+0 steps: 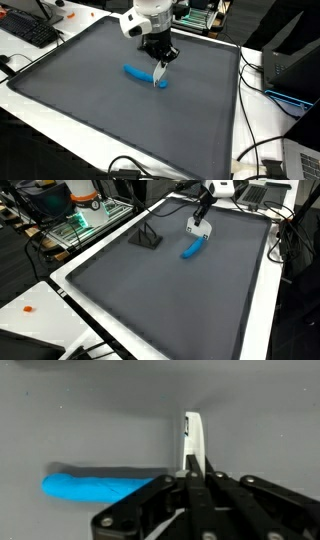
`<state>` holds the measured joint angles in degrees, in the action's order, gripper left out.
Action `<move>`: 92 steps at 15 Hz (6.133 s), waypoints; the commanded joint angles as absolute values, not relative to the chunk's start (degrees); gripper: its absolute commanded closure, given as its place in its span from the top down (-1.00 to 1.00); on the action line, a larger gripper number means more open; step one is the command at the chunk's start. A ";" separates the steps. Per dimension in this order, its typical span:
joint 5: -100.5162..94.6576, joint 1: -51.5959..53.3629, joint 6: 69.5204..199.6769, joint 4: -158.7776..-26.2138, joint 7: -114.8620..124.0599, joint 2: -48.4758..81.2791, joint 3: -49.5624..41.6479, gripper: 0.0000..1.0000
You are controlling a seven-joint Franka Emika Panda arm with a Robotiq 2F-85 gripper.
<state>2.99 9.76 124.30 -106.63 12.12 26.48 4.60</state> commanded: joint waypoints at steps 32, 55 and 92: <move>-4.45 9.98 128.72 -107.22 12.39 28.34 2.37 -0.98; 1.82 8.61 122.08 -106.75 10.80 27.46 4.24 -0.98; -0.79 7.02 122.68 -104.43 10.24 28.29 1.58 -0.98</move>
